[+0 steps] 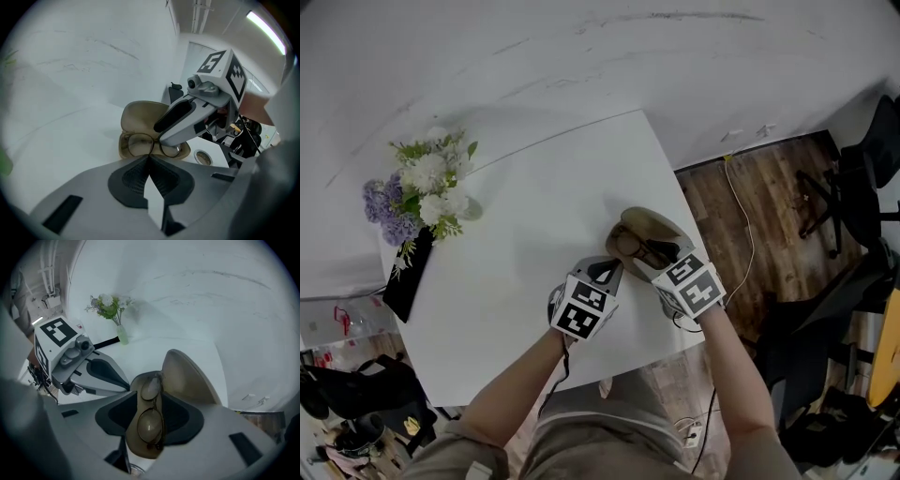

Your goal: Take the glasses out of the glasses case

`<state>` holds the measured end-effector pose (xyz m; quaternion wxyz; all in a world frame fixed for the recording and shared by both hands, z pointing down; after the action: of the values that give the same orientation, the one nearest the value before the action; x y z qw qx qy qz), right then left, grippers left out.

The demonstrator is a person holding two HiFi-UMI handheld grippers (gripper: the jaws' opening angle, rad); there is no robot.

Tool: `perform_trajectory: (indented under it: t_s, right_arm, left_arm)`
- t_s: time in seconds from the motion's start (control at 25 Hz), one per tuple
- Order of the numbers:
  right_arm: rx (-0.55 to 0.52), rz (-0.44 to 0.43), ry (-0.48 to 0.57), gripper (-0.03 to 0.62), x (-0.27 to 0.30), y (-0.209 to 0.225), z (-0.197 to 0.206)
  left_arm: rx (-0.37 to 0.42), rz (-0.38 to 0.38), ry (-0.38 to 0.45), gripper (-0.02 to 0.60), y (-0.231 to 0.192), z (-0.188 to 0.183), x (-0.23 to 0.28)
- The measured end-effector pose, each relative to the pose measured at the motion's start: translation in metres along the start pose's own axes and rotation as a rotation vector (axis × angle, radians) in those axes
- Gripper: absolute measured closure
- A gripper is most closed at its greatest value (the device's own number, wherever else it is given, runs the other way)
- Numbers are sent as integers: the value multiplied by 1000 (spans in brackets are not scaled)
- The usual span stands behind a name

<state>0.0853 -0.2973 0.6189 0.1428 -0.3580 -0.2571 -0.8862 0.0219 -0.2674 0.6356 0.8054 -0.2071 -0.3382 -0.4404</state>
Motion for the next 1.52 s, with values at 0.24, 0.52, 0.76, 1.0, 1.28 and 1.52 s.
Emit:
perform_trajectory:
  t_s: [0.24, 0.52, 0.76, 1.0, 1.28, 1.52]
  right_arm:
    - [-10, -19, -128, 413, 17, 5, 17]
    - [-9, -67, -195, 462, 25, 5, 22]
    - [12, -85, -137, 533, 17, -2, 12]
    - [-17, -50, -57, 536, -9, -12, -10]
    - [-11, -33, 59, 537, -50, -30, -40]
    - [-74, 11, 117, 537, -91, -58, -72]
  left_arm:
    - [10, -4, -3, 565, 0, 1, 0]
    - [35, -11, 1, 565, 0, 1, -1]
    - [31, -8, 1, 565, 0, 1, 0]
    - [38, 11, -31, 566, 2, 7, -8]
    - [53, -22, -2, 566, -7, 0, -45]
    - [71, -76, 75, 566, -26, -31, -88]
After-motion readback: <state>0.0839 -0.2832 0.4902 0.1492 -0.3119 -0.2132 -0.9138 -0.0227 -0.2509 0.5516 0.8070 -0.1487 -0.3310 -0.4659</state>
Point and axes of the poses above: the fingertips, and each gripper's own axes: x forward along the fingers, y to its right, z out of its underside, the point moved 3 cm from there along -x, backward along the fingers, and after that the axes turned 12 degrees about -z, right-handed, at the moved point
